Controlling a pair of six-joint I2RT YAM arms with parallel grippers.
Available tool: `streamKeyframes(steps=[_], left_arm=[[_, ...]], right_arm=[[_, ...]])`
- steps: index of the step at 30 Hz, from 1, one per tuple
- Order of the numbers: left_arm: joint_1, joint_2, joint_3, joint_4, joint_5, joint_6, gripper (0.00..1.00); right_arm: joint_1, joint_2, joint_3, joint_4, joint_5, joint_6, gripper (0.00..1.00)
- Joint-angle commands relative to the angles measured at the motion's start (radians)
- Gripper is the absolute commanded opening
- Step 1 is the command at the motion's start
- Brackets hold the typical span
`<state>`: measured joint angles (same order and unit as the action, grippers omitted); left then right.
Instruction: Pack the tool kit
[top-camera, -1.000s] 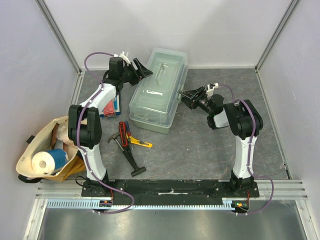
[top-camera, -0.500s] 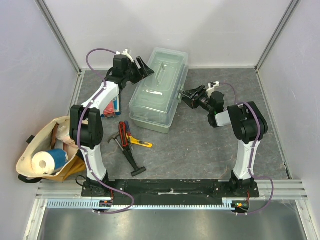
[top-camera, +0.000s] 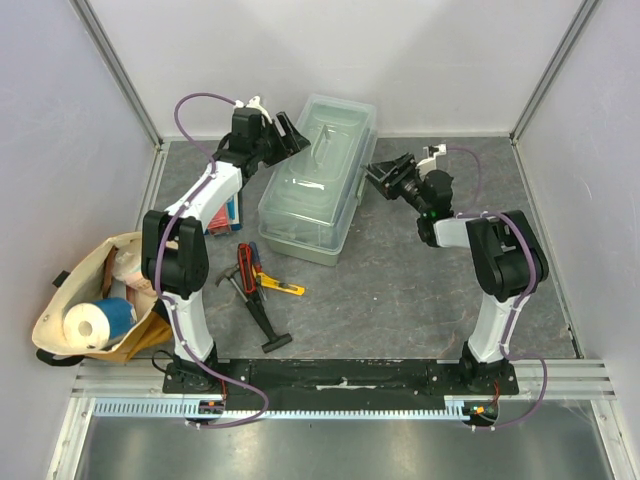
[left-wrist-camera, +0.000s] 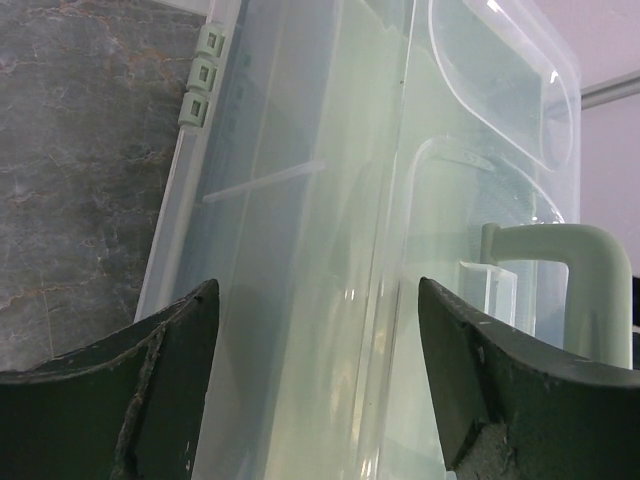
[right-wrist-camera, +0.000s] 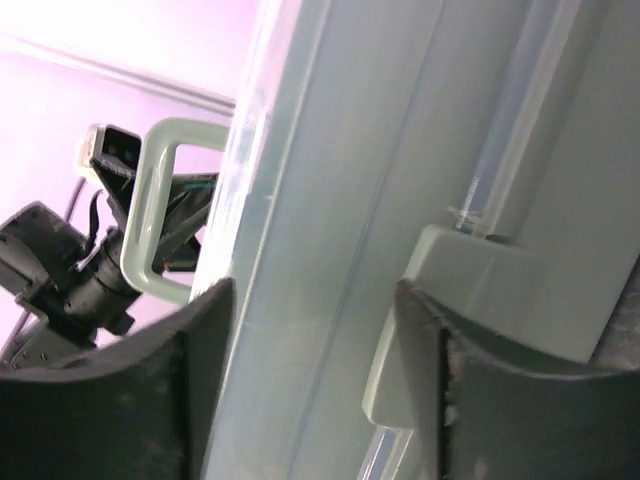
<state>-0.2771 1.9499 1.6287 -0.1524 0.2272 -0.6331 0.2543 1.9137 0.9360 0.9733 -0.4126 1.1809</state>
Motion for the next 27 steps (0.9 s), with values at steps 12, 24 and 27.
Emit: streamKeyframes(steps=[12, 24, 27], left_arm=[[-0.134, 0.076, -0.035, -0.283, 0.196, 0.03, 0.73], [-0.103, 0.064, -0.044, -0.294, 0.172, 0.035, 0.74], [-0.099, 0.063, -0.046, -0.294, 0.172, 0.035, 0.74]], right_arm=[[0.056, 0.004, -0.074, -0.005, -0.058, -0.058, 0.93], [-0.026, -0.225, -0.035, -0.289, 0.064, -0.228, 0.9], [-0.044, -0.268, -0.077, -0.324, 0.106, -0.245, 0.92]])
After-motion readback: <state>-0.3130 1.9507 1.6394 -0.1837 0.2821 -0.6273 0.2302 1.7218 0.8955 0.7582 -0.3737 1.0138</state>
